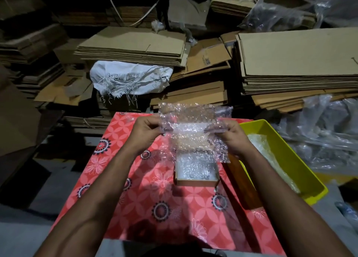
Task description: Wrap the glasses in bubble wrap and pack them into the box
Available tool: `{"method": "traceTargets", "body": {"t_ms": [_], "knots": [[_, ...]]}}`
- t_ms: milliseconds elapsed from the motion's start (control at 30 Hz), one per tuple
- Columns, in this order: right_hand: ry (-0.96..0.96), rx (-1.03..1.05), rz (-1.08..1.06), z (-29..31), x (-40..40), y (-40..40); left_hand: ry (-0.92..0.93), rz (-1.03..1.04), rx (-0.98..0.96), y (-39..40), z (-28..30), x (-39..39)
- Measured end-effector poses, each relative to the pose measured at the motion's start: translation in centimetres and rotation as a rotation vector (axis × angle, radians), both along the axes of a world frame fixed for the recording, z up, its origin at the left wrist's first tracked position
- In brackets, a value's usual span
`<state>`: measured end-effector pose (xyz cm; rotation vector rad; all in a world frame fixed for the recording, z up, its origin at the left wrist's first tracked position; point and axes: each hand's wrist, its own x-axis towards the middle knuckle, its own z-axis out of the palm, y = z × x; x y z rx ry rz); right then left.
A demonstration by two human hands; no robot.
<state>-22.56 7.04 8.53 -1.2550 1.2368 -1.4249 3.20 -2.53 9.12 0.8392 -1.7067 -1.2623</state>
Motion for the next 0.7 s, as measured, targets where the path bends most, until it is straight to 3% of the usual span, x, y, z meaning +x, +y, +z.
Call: {"method": "traceTargets", "body": {"t_ms": [200, 333, 433, 600, 667, 700], "knots": [[0.001, -0.053, 0.061, -0.9, -1.0, 0.2, 0.061, -0.036, 0.044, 0.2, -0.2, -0.8], [0.122, -0.096, 0.016, -1.1, -1.4, -0.1, 0.306, -0.086, 0.422, 0.7, -1.6, -1.5], [0.155, -0.094, -0.025, -1.3, -1.9, -0.4, 0.186, -0.116, 0.596, 1.7, -2.4, -2.0], [0.227, -0.03, -0.088, -2.0, -2.2, -0.2, 0.012, -0.098, 0.435, 2.3, -3.4, -3.1], [0.113, 0.056, -0.191, -3.3, -3.0, -0.6, 0.042, -0.056, 0.479, 2.0, -3.8, -3.4], [-0.035, 0.121, -0.216, -3.7, -3.1, -0.4, 0.064, -0.035, 0.494, 2.1, -3.9, -3.5]]}}
